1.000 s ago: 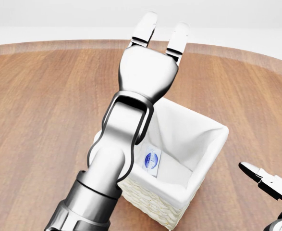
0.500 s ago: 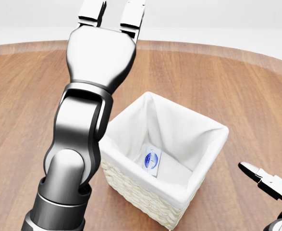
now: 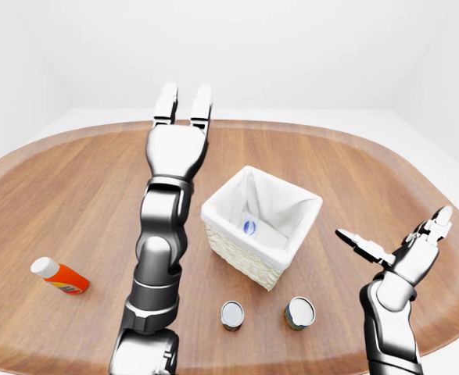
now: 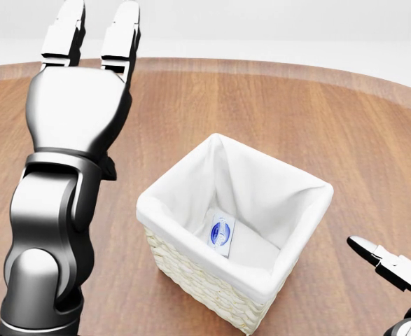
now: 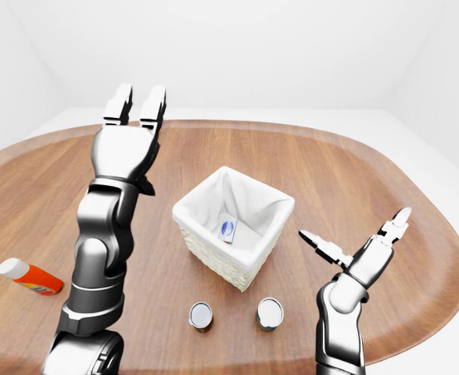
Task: Pick up the alphabet soup and the cream cheese box, and put them in the basket.
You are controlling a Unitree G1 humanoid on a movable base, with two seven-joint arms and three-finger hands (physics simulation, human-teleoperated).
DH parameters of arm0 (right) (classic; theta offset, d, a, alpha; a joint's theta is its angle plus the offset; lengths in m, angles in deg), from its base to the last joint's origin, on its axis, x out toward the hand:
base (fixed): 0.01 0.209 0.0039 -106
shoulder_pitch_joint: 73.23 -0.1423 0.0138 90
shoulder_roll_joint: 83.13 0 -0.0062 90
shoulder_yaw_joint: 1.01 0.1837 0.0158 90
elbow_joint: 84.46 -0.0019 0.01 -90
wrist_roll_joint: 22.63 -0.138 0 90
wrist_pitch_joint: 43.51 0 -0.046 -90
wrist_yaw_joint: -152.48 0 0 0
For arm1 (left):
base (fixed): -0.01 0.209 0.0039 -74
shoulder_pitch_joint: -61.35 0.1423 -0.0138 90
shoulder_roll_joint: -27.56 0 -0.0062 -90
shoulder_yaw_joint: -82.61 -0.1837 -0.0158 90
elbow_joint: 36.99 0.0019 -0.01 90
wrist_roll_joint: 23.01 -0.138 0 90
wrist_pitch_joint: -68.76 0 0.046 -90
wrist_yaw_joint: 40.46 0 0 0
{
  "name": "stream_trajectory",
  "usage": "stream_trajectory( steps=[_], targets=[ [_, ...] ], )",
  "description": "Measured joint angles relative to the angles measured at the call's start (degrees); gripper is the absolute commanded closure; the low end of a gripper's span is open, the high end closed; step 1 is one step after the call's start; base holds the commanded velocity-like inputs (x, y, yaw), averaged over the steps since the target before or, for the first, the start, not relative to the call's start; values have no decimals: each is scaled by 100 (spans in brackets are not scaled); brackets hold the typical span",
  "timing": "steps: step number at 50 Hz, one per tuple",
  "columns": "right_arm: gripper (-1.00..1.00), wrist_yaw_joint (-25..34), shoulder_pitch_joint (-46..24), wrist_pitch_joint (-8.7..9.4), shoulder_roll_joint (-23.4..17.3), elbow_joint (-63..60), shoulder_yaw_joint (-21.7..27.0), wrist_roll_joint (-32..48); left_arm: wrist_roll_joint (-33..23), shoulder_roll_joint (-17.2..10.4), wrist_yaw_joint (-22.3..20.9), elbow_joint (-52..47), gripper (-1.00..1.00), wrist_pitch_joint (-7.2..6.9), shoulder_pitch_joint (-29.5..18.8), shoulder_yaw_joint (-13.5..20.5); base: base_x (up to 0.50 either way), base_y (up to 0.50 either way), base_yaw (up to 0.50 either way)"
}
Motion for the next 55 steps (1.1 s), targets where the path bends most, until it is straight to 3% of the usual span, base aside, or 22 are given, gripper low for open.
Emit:
stream_trajectory(
  steps=[29, 55],
  targets=[
    [-100, 0, -21, 22, -7, 20, -5, 2, 1659, -868, 816, -154, -100, 0, 967, 689, 0, 0, 0],
    [-100, 0, -22, 13, -12, 27, -3, 9, 2996, -1341, 1181, -480, -100, 0, 1535, 1297, 0, 0, 0]
  ],
)
